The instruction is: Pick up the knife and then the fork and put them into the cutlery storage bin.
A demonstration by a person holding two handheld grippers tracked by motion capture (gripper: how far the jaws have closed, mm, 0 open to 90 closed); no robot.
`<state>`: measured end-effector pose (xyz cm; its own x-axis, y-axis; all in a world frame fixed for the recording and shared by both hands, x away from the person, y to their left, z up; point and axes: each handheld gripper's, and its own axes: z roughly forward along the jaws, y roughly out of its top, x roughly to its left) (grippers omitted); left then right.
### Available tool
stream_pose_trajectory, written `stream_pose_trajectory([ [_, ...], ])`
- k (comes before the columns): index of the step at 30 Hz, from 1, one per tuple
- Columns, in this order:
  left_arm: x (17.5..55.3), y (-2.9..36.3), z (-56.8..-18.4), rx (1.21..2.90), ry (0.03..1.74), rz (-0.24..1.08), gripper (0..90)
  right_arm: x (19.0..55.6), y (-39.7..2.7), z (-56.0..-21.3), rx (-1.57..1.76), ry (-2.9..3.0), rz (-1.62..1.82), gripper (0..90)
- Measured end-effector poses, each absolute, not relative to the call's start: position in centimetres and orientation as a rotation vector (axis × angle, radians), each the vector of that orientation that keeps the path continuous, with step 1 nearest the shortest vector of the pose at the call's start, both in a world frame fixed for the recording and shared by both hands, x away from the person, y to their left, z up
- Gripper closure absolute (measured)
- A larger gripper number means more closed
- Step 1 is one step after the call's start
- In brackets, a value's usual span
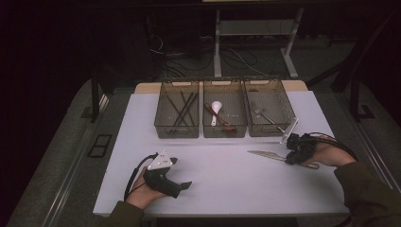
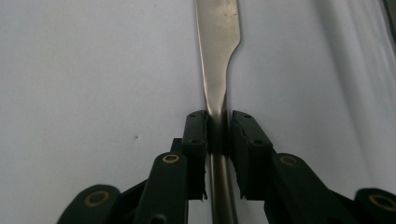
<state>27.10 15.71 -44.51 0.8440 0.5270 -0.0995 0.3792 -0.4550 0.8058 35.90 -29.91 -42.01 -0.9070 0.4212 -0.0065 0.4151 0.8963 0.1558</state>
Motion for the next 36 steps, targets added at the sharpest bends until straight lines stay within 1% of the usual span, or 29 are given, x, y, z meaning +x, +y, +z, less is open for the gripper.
stream_pose_trajectory([
  [9, 27.1, 15.7, -44.5, 2.098, 0.662, 0.203, 0.0, 36.1, -28.8, -42.0, 0.553, 3.040, 0.112, 78.8],
  [18, 27.1, 15.7, -44.5, 2.100, 0.660, 0.205, 0.0, 36.2, -28.7, -42.0, 0.531, 3.047, 0.111, 79.5],
  [24, 27.1, 15.7, -44.5, 2.100, 0.660, 0.205, 0.0, 36.2, -29.0, -41.7, 0.579, 3.040, 0.177, 79.5],
  [36, 27.1, 15.7, -44.5, 2.096, 0.663, 0.204, 0.0, 35.8, -30.8, -39.5, 0.690, 2.974, 0.494, 79.6],
])
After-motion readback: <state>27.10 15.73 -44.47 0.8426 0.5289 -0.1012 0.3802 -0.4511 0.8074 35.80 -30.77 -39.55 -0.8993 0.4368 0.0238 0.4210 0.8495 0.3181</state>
